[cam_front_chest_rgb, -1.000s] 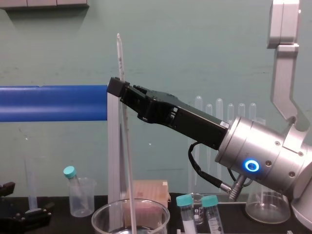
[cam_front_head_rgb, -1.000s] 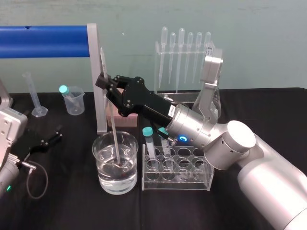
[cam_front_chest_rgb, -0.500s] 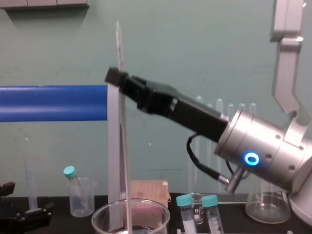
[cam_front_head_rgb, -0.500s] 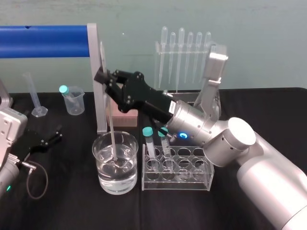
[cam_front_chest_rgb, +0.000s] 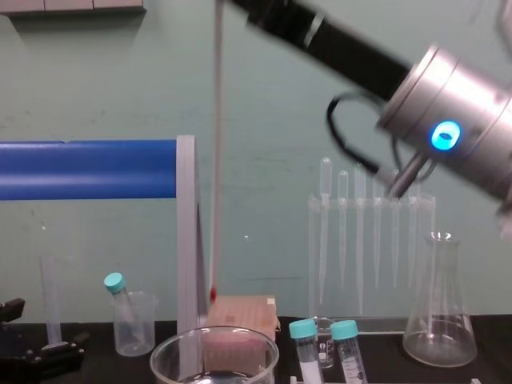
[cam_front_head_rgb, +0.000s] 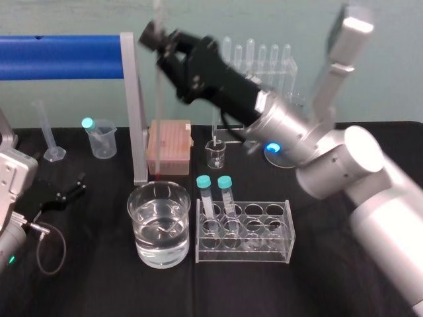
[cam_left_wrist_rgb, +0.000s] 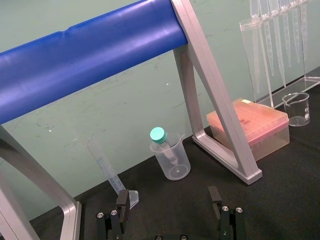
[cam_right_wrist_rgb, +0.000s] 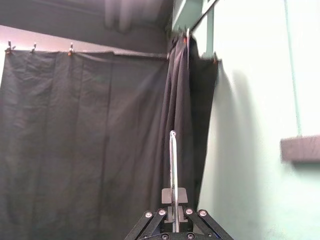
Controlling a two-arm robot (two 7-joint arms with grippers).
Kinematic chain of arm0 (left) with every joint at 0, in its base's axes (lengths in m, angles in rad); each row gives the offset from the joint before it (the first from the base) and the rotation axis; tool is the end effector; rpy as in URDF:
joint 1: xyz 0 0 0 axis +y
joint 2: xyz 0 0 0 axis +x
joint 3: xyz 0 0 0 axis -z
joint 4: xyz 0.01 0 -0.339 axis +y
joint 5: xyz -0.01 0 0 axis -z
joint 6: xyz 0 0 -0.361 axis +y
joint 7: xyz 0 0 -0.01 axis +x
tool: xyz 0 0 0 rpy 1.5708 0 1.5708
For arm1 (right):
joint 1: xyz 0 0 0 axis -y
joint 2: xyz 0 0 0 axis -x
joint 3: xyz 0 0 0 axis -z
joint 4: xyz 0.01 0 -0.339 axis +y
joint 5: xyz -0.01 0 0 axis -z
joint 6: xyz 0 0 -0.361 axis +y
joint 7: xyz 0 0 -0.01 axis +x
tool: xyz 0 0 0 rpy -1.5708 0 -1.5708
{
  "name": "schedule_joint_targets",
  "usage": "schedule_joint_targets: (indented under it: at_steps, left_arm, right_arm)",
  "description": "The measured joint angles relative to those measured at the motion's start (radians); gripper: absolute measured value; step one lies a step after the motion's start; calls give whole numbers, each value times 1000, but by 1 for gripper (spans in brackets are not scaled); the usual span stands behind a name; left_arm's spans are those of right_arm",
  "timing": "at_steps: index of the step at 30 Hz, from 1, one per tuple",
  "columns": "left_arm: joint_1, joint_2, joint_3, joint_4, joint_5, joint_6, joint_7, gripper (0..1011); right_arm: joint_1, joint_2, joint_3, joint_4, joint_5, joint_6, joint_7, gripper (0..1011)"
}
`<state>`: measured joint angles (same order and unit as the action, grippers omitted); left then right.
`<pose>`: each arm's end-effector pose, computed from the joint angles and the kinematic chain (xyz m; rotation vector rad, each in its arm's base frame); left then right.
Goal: Hold the thermometer with one hand and immerse one end into the beaker, then reinsert it into the test tube rack.
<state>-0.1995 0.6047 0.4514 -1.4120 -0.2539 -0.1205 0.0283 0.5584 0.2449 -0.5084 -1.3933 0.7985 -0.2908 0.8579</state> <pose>0.4154 0.0967 -0.3518 0.3045 -0.2850 1.2480 0.5125 0.0746 -0.2029 0.5578 -0.2336 -0.2713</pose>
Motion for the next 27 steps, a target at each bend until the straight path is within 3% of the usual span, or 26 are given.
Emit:
schedule_joint_targets:
  at_steps: [5, 11, 17, 22, 27]
  left_arm:
    - [0, 0, 0, 0, 0, 0, 0, 1008]
    - [0, 0, 0, 0, 0, 0, 0, 1008]
    - [0, 0, 0, 0, 0, 0, 0, 1008]
    - [0, 0, 0, 0, 0, 0, 0, 1008]
    - [0, 0, 0, 0, 0, 0, 0, 1008]
  right_arm:
    - [-11, 38, 36, -71, -7, -19, -40, 56]
    - [-101, 159, 143, -210, -59, -29, -163, 56]
    - [-223, 263, 236, -278, -104, -40, -210, 56]
    - [-306, 293, 287, -277, -108, -73, -211, 57]
    - [-350, 287, 307, -243, -88, -96, -185, 56]
